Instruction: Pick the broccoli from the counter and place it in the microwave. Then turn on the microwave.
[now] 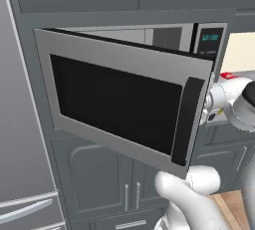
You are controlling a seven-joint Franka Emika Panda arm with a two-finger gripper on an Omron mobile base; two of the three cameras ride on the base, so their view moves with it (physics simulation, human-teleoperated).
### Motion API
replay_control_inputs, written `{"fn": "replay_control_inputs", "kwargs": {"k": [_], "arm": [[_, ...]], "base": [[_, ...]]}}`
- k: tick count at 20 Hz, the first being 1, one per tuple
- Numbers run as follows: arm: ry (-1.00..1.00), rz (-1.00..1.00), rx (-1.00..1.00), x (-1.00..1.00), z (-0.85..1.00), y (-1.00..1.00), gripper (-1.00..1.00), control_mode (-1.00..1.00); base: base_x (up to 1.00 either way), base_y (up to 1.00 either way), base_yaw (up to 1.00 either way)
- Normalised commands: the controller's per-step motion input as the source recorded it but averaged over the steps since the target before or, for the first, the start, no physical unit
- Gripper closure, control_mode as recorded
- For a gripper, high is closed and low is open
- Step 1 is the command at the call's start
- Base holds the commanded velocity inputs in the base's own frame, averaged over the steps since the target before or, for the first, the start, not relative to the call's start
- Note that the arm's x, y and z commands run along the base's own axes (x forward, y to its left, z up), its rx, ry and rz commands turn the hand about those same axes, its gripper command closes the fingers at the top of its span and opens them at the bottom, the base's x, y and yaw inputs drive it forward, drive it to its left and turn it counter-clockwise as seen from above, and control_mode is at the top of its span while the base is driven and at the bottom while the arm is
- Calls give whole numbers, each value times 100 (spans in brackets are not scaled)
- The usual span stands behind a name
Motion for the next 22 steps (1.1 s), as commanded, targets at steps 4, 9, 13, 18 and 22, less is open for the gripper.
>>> {"fn": "replay_control_inputs", "kwargs": {"k": [4,9,13,18,22], "arm": [[0,23,5,-58,0,51,-100,-100],[0,22,4,-54,0,67,-100,-100],[0,20,2,-42,0,81,-100,-100],[0,19,1,-34,0,91,-100,-100],[0,14,1,-33,0,75,-100,-100]], "base": [[0,0,0],[0,0,0],[0,0,0],[0,0,0],[0,0,0]]}}
